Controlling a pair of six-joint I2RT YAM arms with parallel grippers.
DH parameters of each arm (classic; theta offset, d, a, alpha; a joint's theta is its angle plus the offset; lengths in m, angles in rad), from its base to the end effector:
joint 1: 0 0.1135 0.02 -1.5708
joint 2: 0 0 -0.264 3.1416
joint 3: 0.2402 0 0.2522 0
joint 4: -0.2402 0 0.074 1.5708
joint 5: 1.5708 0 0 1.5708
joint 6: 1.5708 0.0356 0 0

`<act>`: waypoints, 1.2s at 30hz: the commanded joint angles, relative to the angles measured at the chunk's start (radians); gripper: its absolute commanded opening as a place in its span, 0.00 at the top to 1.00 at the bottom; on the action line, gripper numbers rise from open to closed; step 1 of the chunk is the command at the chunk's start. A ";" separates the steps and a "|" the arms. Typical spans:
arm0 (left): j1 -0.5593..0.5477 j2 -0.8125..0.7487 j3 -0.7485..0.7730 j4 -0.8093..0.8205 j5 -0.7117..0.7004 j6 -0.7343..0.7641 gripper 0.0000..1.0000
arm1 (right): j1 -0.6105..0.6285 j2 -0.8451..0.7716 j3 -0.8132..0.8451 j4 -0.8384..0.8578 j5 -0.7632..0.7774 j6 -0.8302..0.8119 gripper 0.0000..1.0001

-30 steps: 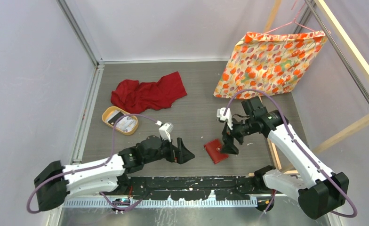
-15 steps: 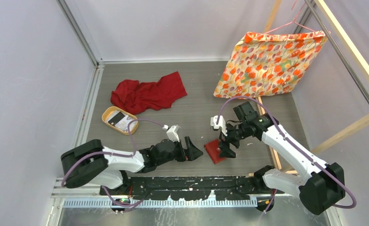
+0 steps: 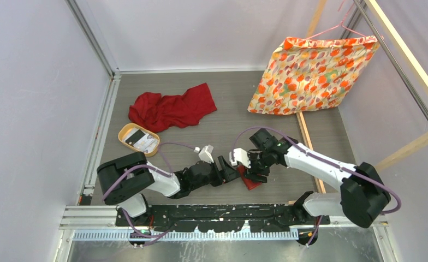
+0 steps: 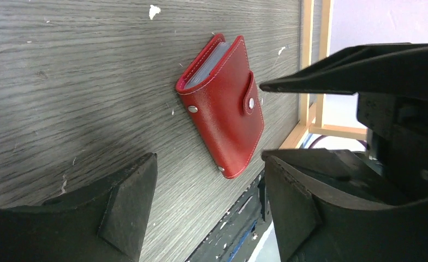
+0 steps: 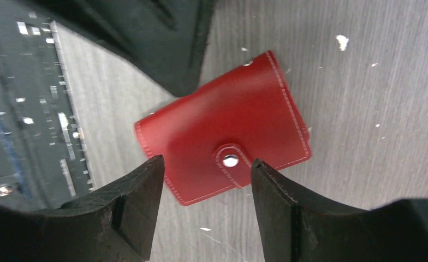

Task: Put the credit cards into the card holder
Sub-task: Open the card holder at the center of the board.

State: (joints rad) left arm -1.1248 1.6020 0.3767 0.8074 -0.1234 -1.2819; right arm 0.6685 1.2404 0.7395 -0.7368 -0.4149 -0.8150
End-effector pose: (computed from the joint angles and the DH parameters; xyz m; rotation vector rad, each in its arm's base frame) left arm 0.1194 -0.2395 0.1228 -0.2709 2.2716 -1.3361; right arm 0.1582 0.1432 0.1975 -1.9169 1.9489 0.5398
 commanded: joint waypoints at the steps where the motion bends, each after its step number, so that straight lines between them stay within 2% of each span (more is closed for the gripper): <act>1: -0.004 0.009 -0.009 0.033 -0.032 -0.041 0.27 | 0.026 0.055 0.002 0.128 0.166 -0.017 0.38; 9: -0.005 0.030 -0.008 0.039 -0.015 -0.050 0.28 | 0.048 0.132 0.005 0.124 0.164 -0.030 0.49; 14: -0.006 0.033 -0.021 0.048 -0.019 -0.070 0.28 | 0.058 0.160 0.016 0.112 0.189 -0.027 0.67; 18: -0.006 0.041 -0.032 0.047 -0.023 -0.095 0.29 | 0.057 0.117 0.024 0.106 0.185 -0.010 0.82; 24: -0.005 0.100 -0.024 0.100 -0.012 -0.122 0.30 | 0.043 0.083 0.047 0.092 0.168 0.023 0.98; 30: -0.006 0.148 -0.008 0.125 -0.001 -0.134 0.30 | 0.004 0.032 0.084 0.066 0.092 0.066 0.99; 36: -0.006 0.171 0.004 0.125 -0.009 -0.129 0.31 | -0.068 -0.015 0.123 0.036 -0.055 0.120 0.99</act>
State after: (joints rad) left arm -1.1252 1.7386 0.3805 0.9939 -0.1196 -1.4338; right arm 0.6399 1.2774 0.7994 -0.6876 -0.3439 -0.7456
